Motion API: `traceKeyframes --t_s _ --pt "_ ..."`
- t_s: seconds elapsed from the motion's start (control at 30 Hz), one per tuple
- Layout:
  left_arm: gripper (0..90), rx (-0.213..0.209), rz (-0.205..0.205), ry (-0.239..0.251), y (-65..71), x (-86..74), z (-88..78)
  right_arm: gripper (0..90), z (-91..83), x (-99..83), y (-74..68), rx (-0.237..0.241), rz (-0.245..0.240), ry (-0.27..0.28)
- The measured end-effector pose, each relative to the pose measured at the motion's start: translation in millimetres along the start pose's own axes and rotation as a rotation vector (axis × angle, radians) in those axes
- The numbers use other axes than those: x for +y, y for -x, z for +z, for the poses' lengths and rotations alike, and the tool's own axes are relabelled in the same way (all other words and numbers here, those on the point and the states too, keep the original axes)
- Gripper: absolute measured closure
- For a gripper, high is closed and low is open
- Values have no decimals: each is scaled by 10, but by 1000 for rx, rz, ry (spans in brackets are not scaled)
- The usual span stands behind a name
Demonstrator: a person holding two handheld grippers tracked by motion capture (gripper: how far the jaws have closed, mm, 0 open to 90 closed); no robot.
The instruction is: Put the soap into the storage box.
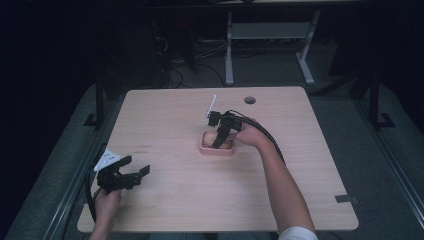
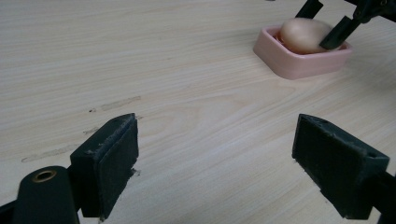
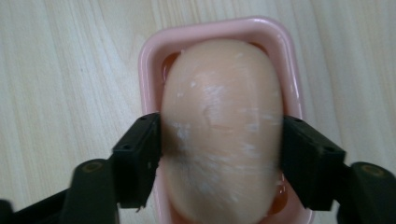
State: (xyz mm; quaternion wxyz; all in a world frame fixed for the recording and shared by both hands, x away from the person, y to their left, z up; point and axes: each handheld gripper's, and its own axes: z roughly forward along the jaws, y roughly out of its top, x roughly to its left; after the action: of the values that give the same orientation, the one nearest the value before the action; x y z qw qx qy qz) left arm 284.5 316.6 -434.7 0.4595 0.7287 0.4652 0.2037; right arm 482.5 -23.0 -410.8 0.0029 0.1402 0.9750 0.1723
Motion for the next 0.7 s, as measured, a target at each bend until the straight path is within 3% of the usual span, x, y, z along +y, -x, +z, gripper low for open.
traceKeyframes --t_s 0.07,0.17,0.27,0.7 --pt "142 -1 3 -2 -1 1 1 366 -63 4 12 9 4 43" --pt "143 -1 3 -2 5 3 4 361 -128 9 -4 -16 -15 61" --pt "142 -2 5 -1 9 3 4 343 -132 -19 12 -4 8 53" --pt "142 2 7 -4 0 0 -2 316 -105 -75 20 6 22 31"
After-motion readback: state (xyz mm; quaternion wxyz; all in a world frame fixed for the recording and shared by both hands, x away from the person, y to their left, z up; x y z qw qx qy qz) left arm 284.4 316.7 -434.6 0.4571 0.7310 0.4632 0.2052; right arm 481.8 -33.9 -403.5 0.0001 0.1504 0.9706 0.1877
